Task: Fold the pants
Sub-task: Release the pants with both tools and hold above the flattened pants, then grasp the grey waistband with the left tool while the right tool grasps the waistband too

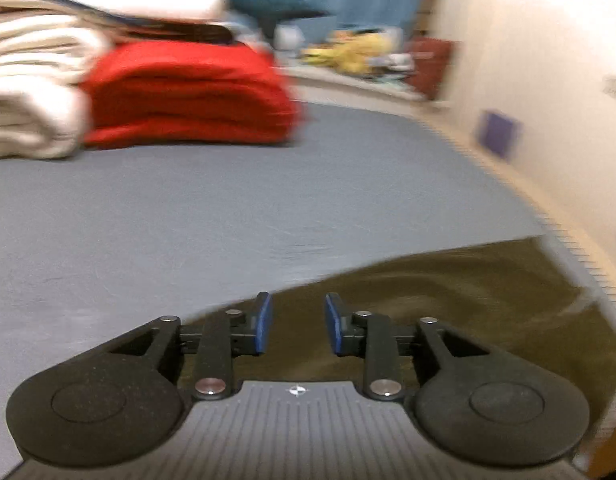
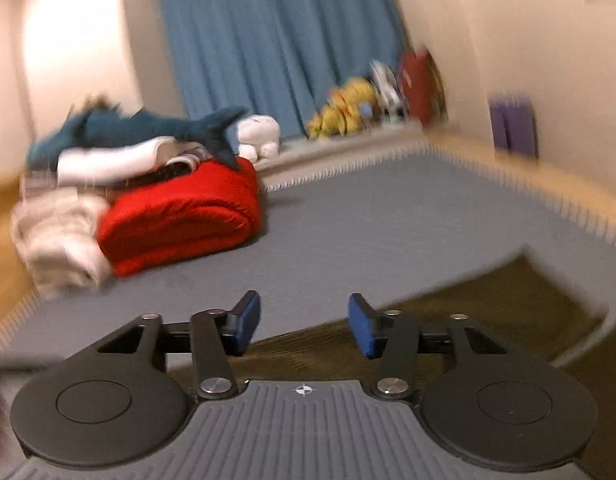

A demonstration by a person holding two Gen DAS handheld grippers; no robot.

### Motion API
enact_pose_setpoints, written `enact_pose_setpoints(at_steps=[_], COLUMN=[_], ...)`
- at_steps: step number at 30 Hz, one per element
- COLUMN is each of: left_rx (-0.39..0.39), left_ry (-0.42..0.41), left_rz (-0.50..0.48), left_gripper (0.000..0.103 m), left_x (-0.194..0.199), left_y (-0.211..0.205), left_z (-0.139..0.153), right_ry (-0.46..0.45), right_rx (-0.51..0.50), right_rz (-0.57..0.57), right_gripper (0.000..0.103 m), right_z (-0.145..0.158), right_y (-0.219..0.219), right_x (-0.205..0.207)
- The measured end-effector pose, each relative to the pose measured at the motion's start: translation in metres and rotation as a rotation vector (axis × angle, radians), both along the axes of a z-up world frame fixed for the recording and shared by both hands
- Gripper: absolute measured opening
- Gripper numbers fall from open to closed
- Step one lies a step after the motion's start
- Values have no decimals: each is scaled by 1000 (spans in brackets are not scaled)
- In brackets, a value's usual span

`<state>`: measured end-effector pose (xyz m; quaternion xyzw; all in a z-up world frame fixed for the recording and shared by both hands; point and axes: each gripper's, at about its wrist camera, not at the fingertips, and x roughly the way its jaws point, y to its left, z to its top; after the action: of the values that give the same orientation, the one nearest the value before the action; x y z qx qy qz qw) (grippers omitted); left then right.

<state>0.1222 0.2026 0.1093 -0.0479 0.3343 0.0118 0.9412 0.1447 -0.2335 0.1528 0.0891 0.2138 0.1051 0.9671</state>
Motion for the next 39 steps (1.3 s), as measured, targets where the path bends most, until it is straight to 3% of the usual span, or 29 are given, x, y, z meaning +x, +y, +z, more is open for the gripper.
enact_pose_setpoints(at_steps=[2, 5, 8, 12, 16, 20, 23, 25, 27, 32, 34, 37, 38, 39], left_rx=[11, -66, -146, -269, -274, -209, -200, -203, -153, -137, -141, -175, -188, -197], left_ry=[33, 71, 113, 177, 188, 195, 184, 178, 184, 188, 182, 168, 158, 137], left_rz=[72, 186, 276, 240, 148, 120, 122, 105, 100, 89, 89, 111, 120, 125], left_gripper=[33, 34, 43, 73, 83, 85, 83, 71, 62, 45, 40, 37, 36, 36], left_x=[-3, -5, 0, 22, 36, 47, 45, 45, 48, 51, 51, 47, 44, 40], left_y=[44, 102, 143, 172, 162, 148, 138, 133, 127, 125, 124, 133, 137, 143], left_z=[-16, -42, -69, -102, -119, -134, -134, -134, -134, -131, -128, -118, -113, -106], right_ry=[12, 88, 139, 145, 166, 166, 148, 128, 108, 80, 82, 22, 11, 12], right_rx=[-22, 11, 4, -49, -119, -169, -218, -259, -306, -434, -504, -554, -554, -531], right_rz=[-1, 73, 164, 340, 532, 707, 847, 930, 1011, 1162, 1188, 1200, 1205, 1222], right_gripper=[58, 58, 58, 58, 58, 58, 58, 58, 59, 62, 56, 27, 10, 7], right_z=[-8, -26, -43, -60, -80, -96, -107, -112, -118, -138, -148, -152, -148, -144], right_y=[3, 15, 46, 102, 155, 202, 237, 256, 276, 316, 325, 331, 333, 334], right_x=[-6, -9, -9, -26, -47, -75, -104, -125, -146, -173, -174, -177, -177, -175])
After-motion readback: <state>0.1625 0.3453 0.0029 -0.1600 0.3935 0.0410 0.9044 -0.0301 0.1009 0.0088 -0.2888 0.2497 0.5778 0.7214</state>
